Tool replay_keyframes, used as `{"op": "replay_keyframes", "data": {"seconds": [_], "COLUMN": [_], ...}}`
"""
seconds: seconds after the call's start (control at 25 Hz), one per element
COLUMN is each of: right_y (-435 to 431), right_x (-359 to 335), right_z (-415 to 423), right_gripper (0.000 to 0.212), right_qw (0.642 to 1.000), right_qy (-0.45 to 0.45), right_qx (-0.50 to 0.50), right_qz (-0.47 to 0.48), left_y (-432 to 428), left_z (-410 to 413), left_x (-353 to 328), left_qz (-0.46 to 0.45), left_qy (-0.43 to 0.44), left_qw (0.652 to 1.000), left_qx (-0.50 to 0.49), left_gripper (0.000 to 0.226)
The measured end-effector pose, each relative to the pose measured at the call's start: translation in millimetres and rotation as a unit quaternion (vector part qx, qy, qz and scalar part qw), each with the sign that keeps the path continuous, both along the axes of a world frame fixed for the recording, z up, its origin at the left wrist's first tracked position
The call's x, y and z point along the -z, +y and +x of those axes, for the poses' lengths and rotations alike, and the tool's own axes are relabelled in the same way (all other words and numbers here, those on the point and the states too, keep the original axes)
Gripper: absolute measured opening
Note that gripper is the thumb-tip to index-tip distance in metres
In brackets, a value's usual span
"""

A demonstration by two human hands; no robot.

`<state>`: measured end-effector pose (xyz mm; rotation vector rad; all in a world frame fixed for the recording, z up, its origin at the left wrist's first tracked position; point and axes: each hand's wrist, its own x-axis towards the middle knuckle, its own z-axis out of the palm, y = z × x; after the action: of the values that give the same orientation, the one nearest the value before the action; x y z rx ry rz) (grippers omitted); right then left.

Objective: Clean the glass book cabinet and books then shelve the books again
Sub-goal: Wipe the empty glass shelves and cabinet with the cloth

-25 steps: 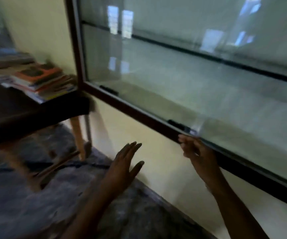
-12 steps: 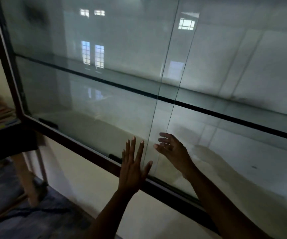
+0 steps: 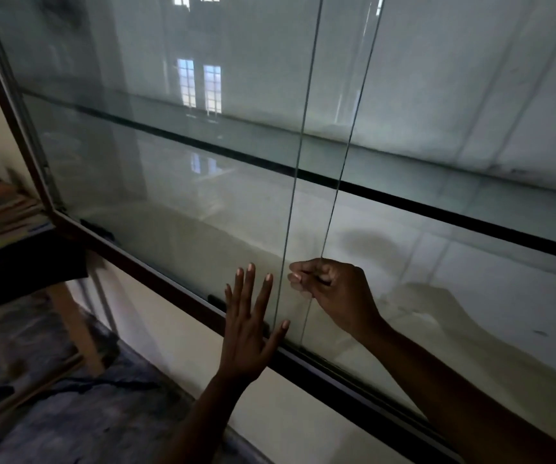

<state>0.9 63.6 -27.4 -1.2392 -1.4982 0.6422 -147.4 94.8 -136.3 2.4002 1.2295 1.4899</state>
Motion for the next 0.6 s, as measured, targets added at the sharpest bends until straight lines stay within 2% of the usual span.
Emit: {"op": "replay_keyframes", "data": {"seconds": [0.2,0.4,0.6], "right_y": [-12.3,-44.4,-94.0], "right_x": [-4.0,-13.0,-20.1], "right_z": [10.2,37.4,75.2], "right_gripper": [0.016,0.016,0.016], "right_qw": [1.000,0.998,0.996], "right_qy": [-0.009,-0.060,-0.049], "right_qx": [-0.008,0.011,0.048], "right_qz": [-0.012,-0.028,-0.052], "left_y": [-1.7,-17.9,-35.3], "left_z": [0.5,26.4,70.5], "left_x": [-1.0,-22.1,-48.6], "left_qz": [0.016,0.126,0.244], "left_qy": [0.001,0.050,0.116], "left_qw": [1.000,0.989,0.951], "left_qx": [-0.009,0.068,0.151], "left_gripper": [0.066,0.063,0.060]}}
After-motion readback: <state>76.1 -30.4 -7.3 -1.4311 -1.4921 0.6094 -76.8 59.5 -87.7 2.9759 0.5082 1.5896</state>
